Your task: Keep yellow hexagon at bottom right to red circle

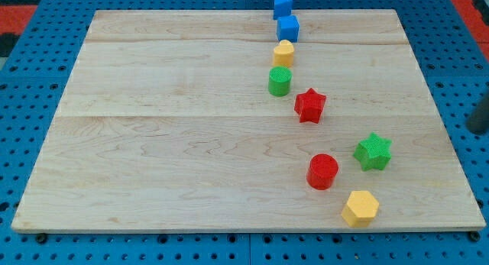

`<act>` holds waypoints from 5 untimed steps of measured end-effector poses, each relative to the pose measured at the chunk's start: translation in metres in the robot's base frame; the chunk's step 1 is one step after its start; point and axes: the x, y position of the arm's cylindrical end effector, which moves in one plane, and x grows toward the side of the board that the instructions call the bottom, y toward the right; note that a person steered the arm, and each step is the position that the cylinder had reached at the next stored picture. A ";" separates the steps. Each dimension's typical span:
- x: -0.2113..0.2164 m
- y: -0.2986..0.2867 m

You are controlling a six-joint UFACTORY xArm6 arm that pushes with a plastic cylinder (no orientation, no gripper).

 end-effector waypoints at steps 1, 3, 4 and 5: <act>0.069 -0.009; 0.132 -0.074; 0.132 -0.108; 0.132 -0.159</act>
